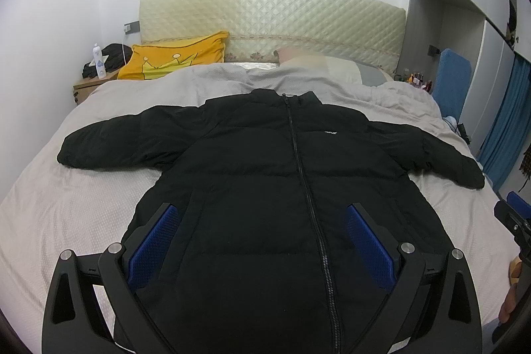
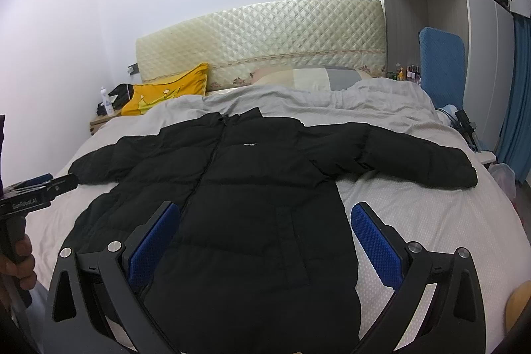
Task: Fold large clothes
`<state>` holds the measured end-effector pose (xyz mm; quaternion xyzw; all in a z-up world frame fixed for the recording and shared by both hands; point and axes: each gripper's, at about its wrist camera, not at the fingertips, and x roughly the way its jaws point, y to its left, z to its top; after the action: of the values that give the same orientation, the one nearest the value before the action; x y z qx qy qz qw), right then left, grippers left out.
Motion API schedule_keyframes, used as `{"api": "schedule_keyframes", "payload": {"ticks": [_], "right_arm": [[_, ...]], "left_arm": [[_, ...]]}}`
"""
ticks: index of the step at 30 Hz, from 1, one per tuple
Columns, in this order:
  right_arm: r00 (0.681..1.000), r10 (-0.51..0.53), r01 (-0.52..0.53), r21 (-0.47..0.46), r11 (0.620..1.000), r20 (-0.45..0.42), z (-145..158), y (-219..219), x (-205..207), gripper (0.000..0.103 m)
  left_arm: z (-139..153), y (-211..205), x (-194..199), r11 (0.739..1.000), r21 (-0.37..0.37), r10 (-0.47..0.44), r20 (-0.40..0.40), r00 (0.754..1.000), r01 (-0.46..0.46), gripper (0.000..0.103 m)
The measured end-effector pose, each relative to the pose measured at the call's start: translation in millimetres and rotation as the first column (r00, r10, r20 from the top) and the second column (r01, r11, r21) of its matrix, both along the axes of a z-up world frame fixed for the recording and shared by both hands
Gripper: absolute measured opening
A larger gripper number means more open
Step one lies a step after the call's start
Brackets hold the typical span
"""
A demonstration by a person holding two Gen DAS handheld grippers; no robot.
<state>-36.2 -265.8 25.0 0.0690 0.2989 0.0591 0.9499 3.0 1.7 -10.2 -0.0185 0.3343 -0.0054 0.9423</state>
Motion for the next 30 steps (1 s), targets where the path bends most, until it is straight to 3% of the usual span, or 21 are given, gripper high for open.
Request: {"api": "schedule_keyframes", "payload": {"ticks": [21,30], "right_arm": [[1.000,-0.003,0.003,0.013,1.000,-0.014,-4.1,-5.9,4.5,0.103],[0.997,-0.042,0.047,0.099,0.994,-0.059,-11.9,-36.3,16.6,0.103]], "left_arm": [[-0.7,0.5,3.0,1.000,-0.001,0.006,-0.009,1.000,-0.006,0.101],[-1.3,3.1,1.0,1.000,-0.001,0.017,-0.005,1.000,-0.017,0.101]]}}
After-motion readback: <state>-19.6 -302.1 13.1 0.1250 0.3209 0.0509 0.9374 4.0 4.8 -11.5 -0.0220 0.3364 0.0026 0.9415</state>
